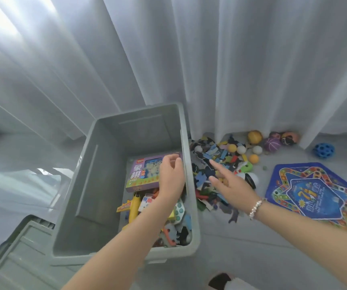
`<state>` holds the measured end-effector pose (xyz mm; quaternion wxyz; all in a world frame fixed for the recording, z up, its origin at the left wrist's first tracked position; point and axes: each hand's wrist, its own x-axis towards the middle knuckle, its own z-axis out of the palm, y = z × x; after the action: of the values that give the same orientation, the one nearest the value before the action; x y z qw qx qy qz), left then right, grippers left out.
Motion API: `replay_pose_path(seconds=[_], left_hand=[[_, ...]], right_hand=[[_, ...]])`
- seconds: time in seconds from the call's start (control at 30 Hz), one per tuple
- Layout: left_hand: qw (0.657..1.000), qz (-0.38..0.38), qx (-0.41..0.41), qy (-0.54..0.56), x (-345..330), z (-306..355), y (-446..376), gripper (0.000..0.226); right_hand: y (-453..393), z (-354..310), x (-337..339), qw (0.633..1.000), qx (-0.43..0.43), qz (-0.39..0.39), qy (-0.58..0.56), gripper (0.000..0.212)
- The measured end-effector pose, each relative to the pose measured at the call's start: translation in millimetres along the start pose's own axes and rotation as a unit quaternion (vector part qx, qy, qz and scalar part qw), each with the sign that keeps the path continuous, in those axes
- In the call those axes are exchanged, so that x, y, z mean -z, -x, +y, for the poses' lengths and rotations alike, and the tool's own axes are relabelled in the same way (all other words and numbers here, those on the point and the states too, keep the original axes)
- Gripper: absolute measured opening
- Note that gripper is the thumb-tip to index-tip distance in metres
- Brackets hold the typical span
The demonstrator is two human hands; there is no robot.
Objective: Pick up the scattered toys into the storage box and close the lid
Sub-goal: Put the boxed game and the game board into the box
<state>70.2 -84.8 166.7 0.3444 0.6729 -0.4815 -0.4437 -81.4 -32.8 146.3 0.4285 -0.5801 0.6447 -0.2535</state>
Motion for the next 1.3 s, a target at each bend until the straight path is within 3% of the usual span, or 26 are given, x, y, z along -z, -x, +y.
replay_pose_path(seconds=[0.1, 0.33, 0.53, 0.77, 0.87, 0.97, 1.13, 1.3], left_hand=[[0.996, -0.049, -0.07, -0.019, -34, 14, 28, 0.016], [0.969, -0.194, -0.083, -0.129, -155, 11, 44, 0.021], [0.942, -0.27, 0.013, -0.201, -252, -30, 23, 0.023], [0.937, -0.299, 0.054, -0.174, -313, -93, 22, 0.027], [0.935, -0.287, 0.048, -0.205, -328, -117, 21, 0.041], [0.921, -0.259, 0.057, -0.285, -333, -132, 11, 0.057], [0.945, -0.27, 0.154, -0.101, -332, -130, 3, 0.029], [0.95, -0.232, 0.209, 0.0, -331, -125, -5, 0.038]], right_hand=[[21, 22, 35, 0.999, -0.019, 0.036, 0.012, 0.05], [38, 105, 85, 0.978, -0.079, 0.183, -0.055, 0.039], [44, 203, 95, 0.947, -0.193, 0.251, -0.047, 0.037], [50, 283, 93, 0.91, -0.347, 0.212, 0.078, 0.06], [60, 309, 92, 0.891, -0.416, 0.173, 0.061, 0.077], [69, 325, 90, 0.877, -0.443, 0.185, -0.015, 0.084], [74, 344, 91, 0.867, -0.438, 0.221, -0.087, 0.083], [80, 346, 99, 0.834, -0.407, 0.341, -0.153, 0.079]])
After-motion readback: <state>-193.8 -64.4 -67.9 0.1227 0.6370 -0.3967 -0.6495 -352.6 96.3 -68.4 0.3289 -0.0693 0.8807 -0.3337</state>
